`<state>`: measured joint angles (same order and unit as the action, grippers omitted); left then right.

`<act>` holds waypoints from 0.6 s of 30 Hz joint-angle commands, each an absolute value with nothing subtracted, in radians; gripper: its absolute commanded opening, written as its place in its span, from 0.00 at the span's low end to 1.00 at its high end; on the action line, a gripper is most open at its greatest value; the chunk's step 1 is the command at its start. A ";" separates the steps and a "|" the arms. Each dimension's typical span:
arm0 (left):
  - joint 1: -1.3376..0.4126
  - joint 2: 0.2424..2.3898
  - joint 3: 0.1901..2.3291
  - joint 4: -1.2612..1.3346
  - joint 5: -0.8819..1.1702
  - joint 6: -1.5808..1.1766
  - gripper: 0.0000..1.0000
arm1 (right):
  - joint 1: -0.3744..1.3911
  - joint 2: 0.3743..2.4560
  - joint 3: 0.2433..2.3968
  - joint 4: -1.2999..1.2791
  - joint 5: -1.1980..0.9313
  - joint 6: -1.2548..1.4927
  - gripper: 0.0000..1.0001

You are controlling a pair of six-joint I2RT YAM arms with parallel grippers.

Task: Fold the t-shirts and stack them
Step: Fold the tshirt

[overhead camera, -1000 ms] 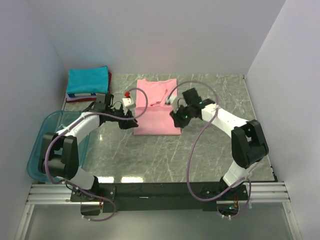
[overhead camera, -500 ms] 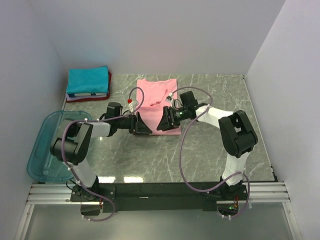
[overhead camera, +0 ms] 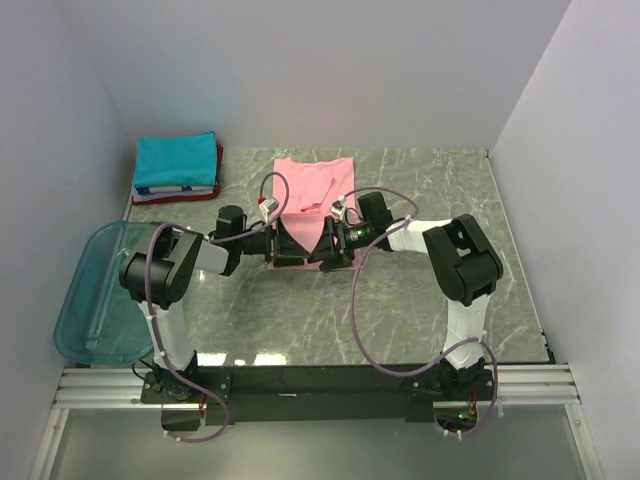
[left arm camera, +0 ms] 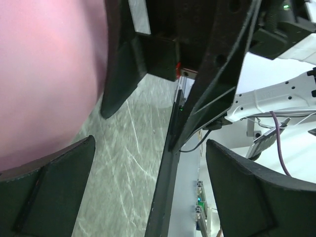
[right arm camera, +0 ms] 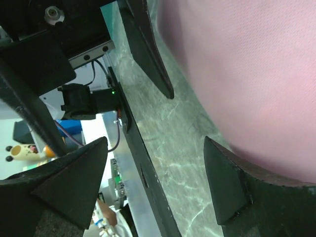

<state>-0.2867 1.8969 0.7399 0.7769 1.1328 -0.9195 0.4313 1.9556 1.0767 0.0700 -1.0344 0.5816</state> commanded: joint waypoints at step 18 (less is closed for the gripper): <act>-0.215 1.987 0.729 0.697 1.149 -0.816 0.99 | 0.319 2.048 0.994 0.034 -1.051 0.451 0.85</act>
